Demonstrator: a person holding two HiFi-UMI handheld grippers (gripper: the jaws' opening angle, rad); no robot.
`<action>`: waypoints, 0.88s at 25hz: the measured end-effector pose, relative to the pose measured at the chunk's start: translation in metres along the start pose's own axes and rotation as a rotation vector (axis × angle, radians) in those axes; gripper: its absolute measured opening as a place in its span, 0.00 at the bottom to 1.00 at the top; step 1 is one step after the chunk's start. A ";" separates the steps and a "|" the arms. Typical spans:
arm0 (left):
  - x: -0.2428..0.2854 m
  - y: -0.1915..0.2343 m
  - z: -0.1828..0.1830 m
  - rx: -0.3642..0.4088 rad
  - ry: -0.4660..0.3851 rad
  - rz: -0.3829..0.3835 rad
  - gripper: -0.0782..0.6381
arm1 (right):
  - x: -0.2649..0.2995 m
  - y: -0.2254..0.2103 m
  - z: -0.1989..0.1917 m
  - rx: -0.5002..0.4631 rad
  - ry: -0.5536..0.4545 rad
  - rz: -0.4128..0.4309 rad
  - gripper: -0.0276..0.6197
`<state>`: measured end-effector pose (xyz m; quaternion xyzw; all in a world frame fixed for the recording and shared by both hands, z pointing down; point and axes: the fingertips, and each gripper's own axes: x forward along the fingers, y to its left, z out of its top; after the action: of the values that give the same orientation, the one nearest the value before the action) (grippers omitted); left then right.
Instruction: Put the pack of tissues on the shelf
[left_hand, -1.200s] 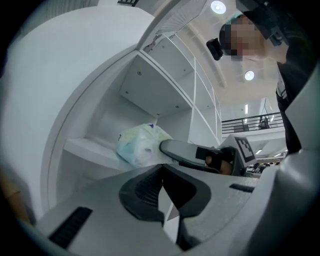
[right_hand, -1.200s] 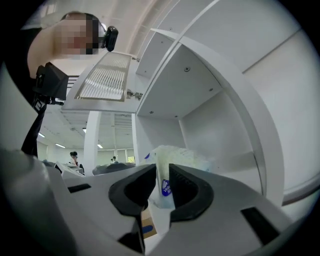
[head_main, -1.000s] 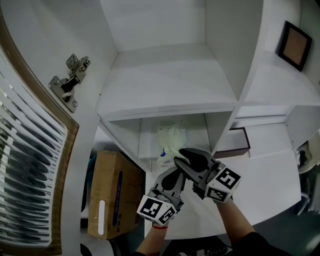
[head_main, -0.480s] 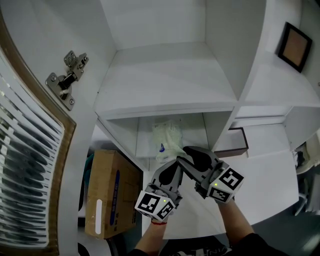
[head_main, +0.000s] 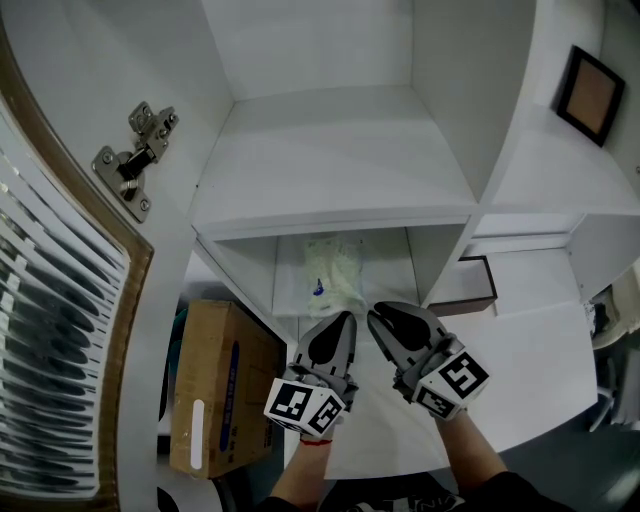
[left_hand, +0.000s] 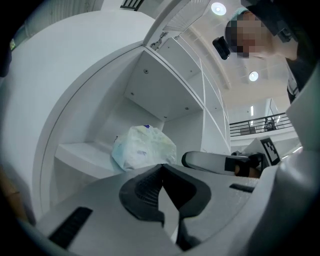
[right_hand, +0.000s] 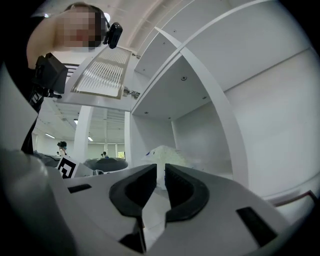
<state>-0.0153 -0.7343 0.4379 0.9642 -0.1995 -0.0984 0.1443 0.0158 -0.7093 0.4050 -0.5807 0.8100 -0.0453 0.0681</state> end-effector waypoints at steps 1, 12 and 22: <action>0.000 0.001 0.001 -0.003 -0.003 0.003 0.12 | 0.000 0.002 -0.002 -0.004 0.007 0.002 0.11; 0.002 0.012 0.012 0.003 -0.021 0.030 0.12 | 0.022 -0.002 -0.017 -0.012 0.097 -0.045 0.06; -0.004 0.029 0.024 0.001 -0.043 0.071 0.12 | 0.038 -0.001 -0.020 0.018 0.129 -0.072 0.06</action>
<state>-0.0349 -0.7640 0.4255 0.9542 -0.2367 -0.1139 0.1430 0.0020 -0.7455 0.4227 -0.6047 0.7908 -0.0926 0.0193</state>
